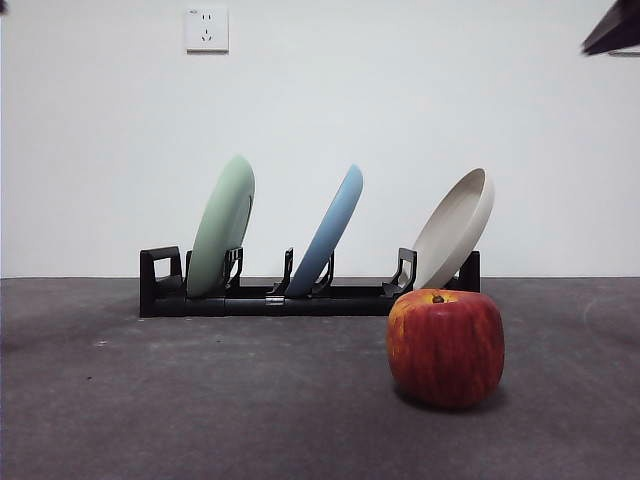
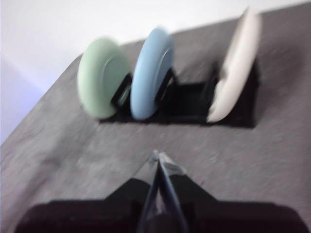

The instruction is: Take the green plate from the plate rack,put the plate on the table,take the apple from the table,put the apple in the plate

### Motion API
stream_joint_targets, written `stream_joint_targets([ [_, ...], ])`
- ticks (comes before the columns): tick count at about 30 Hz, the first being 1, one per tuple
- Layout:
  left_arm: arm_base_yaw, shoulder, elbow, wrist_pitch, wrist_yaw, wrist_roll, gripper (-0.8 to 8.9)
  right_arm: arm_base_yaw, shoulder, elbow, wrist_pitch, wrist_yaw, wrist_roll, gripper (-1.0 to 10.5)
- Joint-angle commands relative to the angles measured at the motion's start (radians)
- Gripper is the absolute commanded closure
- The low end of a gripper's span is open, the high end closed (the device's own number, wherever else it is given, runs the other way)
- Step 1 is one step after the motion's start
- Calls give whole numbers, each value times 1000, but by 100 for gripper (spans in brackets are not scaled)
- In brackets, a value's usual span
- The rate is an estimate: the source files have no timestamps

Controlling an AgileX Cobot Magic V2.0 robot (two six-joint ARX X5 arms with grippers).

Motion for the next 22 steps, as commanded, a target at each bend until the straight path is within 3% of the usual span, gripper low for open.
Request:
stream_joint_targets([
  [1, -2, 98, 44, -2, 50, 22, 795, 2, 40, 6, 3, -52, -20, 908],
  [5, -23, 226, 119, -2, 47, 20, 556, 3, 64, 6, 3, -50, -19, 674],
  [17, -170, 653, 592, -58, 39, 36, 557, 3, 64, 8, 6, -49, -19, 663],
  [22, -244, 845, 823, -175, -39, 79, 557, 3, 64, 8, 6, -49, -18, 663],
])
